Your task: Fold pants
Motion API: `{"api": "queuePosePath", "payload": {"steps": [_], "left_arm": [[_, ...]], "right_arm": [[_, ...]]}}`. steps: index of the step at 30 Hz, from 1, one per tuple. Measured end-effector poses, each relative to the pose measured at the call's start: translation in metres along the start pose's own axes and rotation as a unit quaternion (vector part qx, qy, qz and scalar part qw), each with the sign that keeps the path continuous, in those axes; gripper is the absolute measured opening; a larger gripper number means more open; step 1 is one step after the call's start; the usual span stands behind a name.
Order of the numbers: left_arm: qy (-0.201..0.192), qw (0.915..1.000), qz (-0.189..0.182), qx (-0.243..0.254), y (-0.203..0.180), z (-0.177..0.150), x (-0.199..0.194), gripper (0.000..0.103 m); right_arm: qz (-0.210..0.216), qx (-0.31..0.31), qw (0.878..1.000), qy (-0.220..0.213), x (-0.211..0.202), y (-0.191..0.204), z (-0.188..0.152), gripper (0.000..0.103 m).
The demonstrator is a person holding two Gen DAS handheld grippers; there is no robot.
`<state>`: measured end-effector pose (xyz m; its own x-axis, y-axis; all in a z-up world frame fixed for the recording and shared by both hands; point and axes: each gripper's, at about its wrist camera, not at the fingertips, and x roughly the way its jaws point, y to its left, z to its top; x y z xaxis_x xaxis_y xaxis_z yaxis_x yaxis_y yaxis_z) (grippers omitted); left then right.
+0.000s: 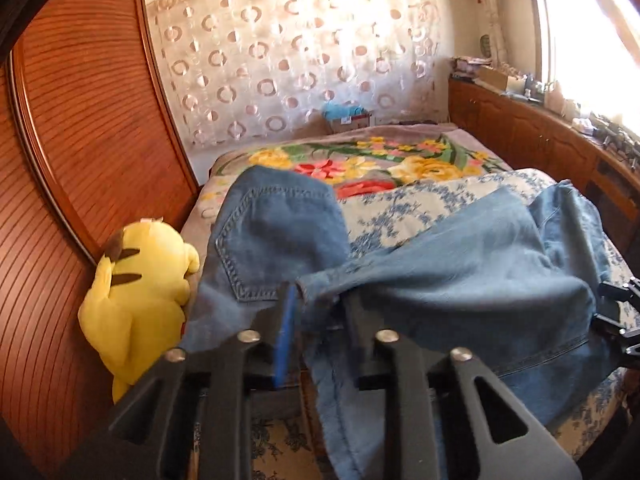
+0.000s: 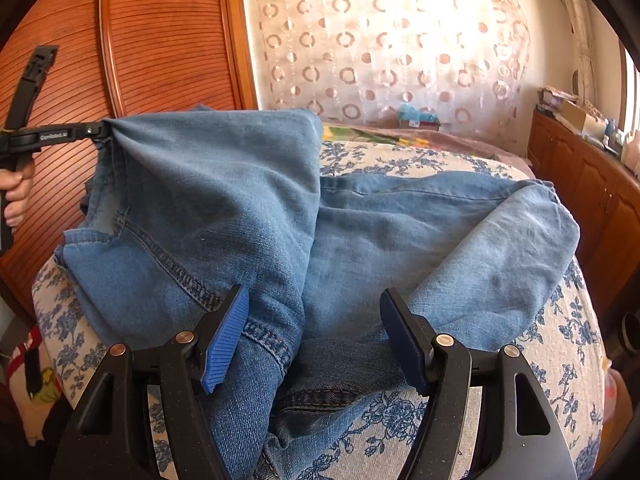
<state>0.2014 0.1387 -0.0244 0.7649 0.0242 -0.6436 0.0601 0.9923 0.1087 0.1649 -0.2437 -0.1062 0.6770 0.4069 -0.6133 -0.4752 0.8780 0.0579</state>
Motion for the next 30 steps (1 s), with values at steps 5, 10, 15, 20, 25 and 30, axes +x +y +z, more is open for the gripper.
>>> {"api": "queuePosePath", "payload": {"steps": [5, 10, 15, 20, 25, 30], "left_arm": [[0.007, 0.9993, -0.029, -0.021, 0.007, -0.020, 0.002, 0.046], [0.003, 0.9988, -0.046, -0.019, -0.004, -0.043, -0.008, 0.052], [0.000, 0.9981, -0.060, -0.013, -0.020, -0.061, -0.014, 0.053], [0.033, 0.9960, -0.084, 0.005, -0.043, -0.069, 0.003, 0.049], [0.054, 0.9945, -0.090, 0.002, -0.053, -0.069, 0.022, 0.042], [0.058, 0.9933, -0.100, 0.003, -0.058, -0.071, 0.028, 0.024]], "right_arm": [[-0.001, 0.000, 1.000, 0.000, 0.000, 0.000, 0.000, 0.070], [0.000, 0.000, 1.000, 0.000, 0.000, 0.000, 0.000, 0.070], [0.000, 0.000, 1.000, 0.000, 0.000, 0.000, 0.000, 0.070], [0.000, 0.001, 1.000, 0.000, 0.000, 0.000, 0.001, 0.070], [0.000, 0.001, 1.000, 0.000, 0.000, 0.000, 0.001, 0.070], [0.000, 0.001, 1.000, 0.000, 0.000, 0.000, 0.001, 0.070]]}}
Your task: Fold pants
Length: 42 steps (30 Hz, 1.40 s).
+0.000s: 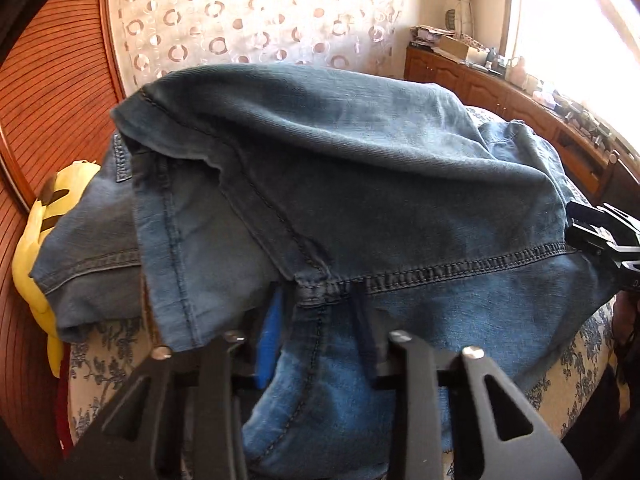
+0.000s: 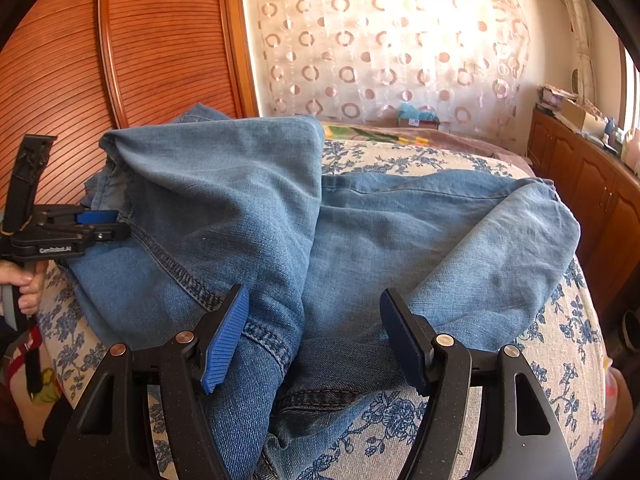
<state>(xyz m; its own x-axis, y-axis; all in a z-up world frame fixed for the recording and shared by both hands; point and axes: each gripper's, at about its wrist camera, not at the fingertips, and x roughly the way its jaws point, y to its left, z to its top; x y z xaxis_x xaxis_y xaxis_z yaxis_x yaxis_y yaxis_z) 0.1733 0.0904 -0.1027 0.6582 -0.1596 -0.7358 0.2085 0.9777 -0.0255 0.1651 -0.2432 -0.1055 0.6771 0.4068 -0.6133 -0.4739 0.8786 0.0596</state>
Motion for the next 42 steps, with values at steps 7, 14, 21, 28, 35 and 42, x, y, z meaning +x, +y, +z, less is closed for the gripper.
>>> {"api": "queuePosePath", "payload": {"steps": [7, 14, 21, 28, 35, 42], "left_arm": [[-0.043, 0.9990, -0.004, 0.012, -0.007, -0.003, -0.031, 0.004], [-0.134, 0.9908, -0.018, -0.001, -0.006, 0.004, -0.112, 0.003], [-0.155, 0.9877, -0.021, -0.001, -0.001, -0.004, -0.141, 0.003], [-0.144, 0.9892, -0.015, -0.025, 0.013, -0.023, -0.139, 0.003], [-0.108, 0.9934, -0.010, -0.038, 0.019, -0.046, -0.117, 0.003], [-0.066, 0.9969, -0.016, -0.041, 0.010, -0.069, -0.095, 0.005]], "right_arm": [[0.000, 0.001, 1.000, 0.001, 0.000, 0.000, 0.000, 0.070], [0.005, 0.000, 1.000, -0.004, -0.008, 0.001, -0.003, 0.070], [0.059, -0.012, 0.998, 0.014, -0.025, 0.013, -0.007, 0.053], [0.093, -0.021, 0.995, 0.037, -0.025, 0.020, -0.007, 0.012], [0.107, -0.014, 0.994, 0.019, -0.055, 0.028, -0.006, 0.005], [0.084, -0.024, 0.995, 0.053, -0.055, 0.034, -0.026, 0.005]]}}
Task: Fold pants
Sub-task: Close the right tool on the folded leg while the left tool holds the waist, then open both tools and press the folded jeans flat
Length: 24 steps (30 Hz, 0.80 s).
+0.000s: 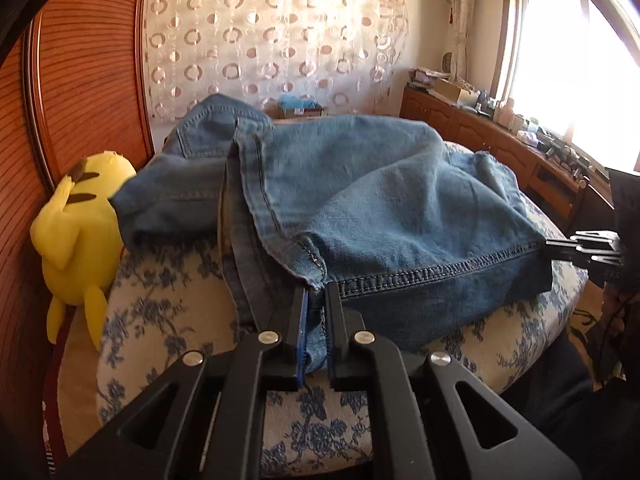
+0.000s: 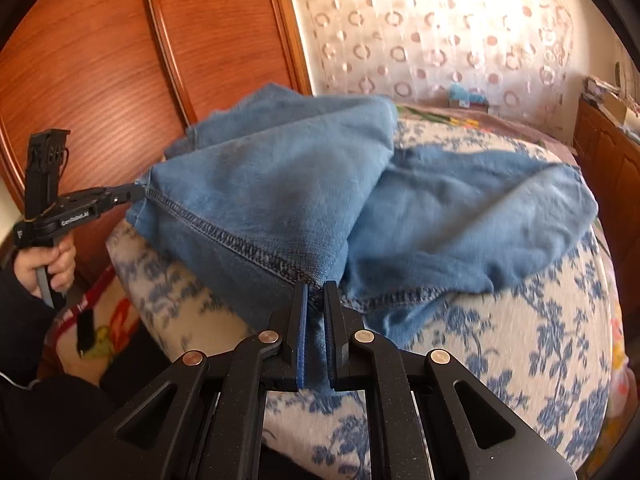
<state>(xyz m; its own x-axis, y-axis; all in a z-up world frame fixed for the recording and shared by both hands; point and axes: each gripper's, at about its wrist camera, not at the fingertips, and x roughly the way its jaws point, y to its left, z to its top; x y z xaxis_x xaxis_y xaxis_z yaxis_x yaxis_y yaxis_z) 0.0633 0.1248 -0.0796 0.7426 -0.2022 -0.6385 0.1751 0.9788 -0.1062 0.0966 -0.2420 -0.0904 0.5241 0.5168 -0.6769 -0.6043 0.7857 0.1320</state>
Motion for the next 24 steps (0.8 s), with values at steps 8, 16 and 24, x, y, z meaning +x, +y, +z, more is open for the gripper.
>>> {"api": "queuePosePath", "payload": {"steps": [8, 16, 24], "left_arm": [[0.004, 0.9998, 0.018, -0.004, 0.000, 0.001, -0.001, 0.026], [-0.007, 0.9996, 0.028, 0.001, 0.003, 0.014, -0.004, 0.055], [-0.032, 0.9990, 0.031, 0.010, 0.001, 0.036, -0.002, 0.066]], "right_arm": [[-0.024, -0.003, 0.999, -0.024, -0.014, -0.002, 0.016, 0.016], [-0.035, -0.025, 0.998, -0.052, -0.006, 0.010, 0.039, 0.046], [-0.039, -0.033, 0.998, -0.037, 0.047, 0.015, 0.048, 0.055]]}}
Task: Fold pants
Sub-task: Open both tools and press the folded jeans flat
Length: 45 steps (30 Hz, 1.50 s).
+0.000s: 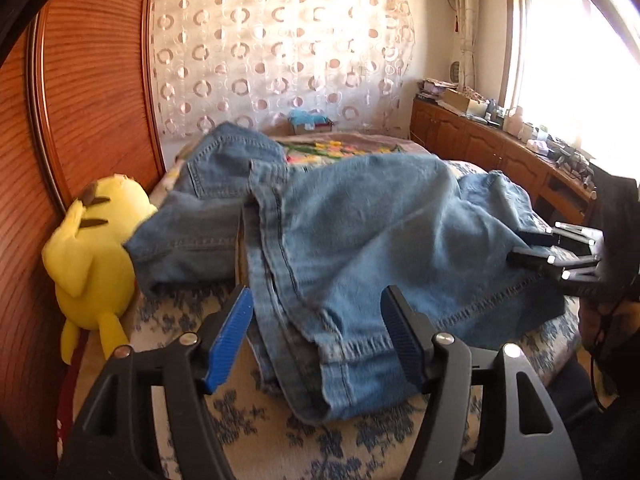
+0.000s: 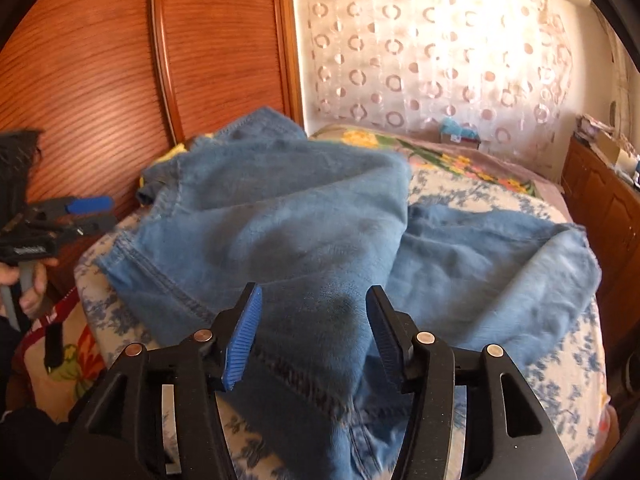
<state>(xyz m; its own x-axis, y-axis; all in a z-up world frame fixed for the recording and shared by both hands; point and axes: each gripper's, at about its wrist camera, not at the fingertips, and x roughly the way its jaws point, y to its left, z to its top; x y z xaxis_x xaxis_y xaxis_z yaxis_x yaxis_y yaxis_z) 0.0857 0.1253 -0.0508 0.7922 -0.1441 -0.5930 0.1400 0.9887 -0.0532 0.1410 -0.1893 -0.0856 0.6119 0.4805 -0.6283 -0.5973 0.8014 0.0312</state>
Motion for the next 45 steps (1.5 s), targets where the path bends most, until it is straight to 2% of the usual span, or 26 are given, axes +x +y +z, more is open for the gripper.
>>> {"api": "queuePosePath", "payload": {"steps": [7, 11, 18, 21, 28, 31, 32, 34, 36, 37, 39, 43, 45], "left_arm": [[0.011, 0.9998, 0.004, 0.017, 0.002, 0.018, 0.026, 0.066], [0.018, 0.9995, 0.016, 0.019, 0.008, 0.026, 0.044, 0.066], [0.027, 0.9995, 0.009, 0.012, 0.022, 0.040, 0.069, 0.066], [0.030, 0.9993, 0.015, 0.015, 0.027, 0.047, 0.079, 0.058], [0.042, 0.9984, 0.022, 0.031, 0.030, 0.061, 0.097, 0.057], [0.040, 0.9981, 0.031, 0.036, 0.029, 0.062, 0.096, 0.044], [0.038, 0.9981, 0.033, 0.036, 0.030, 0.062, 0.095, 0.037], [0.036, 0.9984, 0.028, 0.033, 0.033, 0.064, 0.092, 0.034], [0.027, 0.9986, 0.028, 0.035, 0.034, 0.067, 0.088, 0.022], [0.022, 0.9987, 0.029, 0.036, 0.035, 0.068, 0.086, 0.020], [0.018, 0.9988, 0.028, 0.036, 0.035, 0.072, 0.084, 0.016], [-0.002, 0.9983, 0.053, 0.025, 0.038, 0.085, 0.079, 0.015], [-0.009, 0.9985, 0.051, 0.015, 0.041, 0.091, 0.077, 0.015]], "right_arm": [[-0.017, 0.004, 1.000, 0.026, 0.027, -0.002, -0.015, 0.055], [-0.012, 0.013, 0.999, 0.029, 0.029, -0.005, -0.015, 0.055], [-0.004, 0.025, 0.999, 0.032, 0.030, -0.010, -0.018, 0.055], [-0.004, 0.025, 0.999, 0.030, 0.028, -0.010, -0.019, 0.056], [-0.006, 0.023, 0.999, 0.027, 0.028, -0.010, -0.019, 0.056], [-0.006, 0.023, 0.999, 0.027, 0.028, -0.010, -0.019, 0.056], [-0.006, 0.024, 0.999, 0.027, 0.028, -0.010, -0.019, 0.056], [-0.006, 0.023, 0.999, 0.026, 0.028, -0.010, -0.019, 0.056], [-0.006, 0.023, 0.999, 0.026, 0.028, -0.010, -0.019, 0.056], [-0.007, 0.023, 0.999, 0.026, 0.028, -0.009, -0.019, 0.056], [-0.007, 0.023, 0.999, 0.025, 0.027, -0.009, -0.019, 0.056], [-0.007, 0.023, 0.999, 0.026, 0.027, -0.008, -0.019, 0.056], [-0.008, 0.022, 0.999, 0.026, 0.027, -0.008, -0.018, 0.056]]}}
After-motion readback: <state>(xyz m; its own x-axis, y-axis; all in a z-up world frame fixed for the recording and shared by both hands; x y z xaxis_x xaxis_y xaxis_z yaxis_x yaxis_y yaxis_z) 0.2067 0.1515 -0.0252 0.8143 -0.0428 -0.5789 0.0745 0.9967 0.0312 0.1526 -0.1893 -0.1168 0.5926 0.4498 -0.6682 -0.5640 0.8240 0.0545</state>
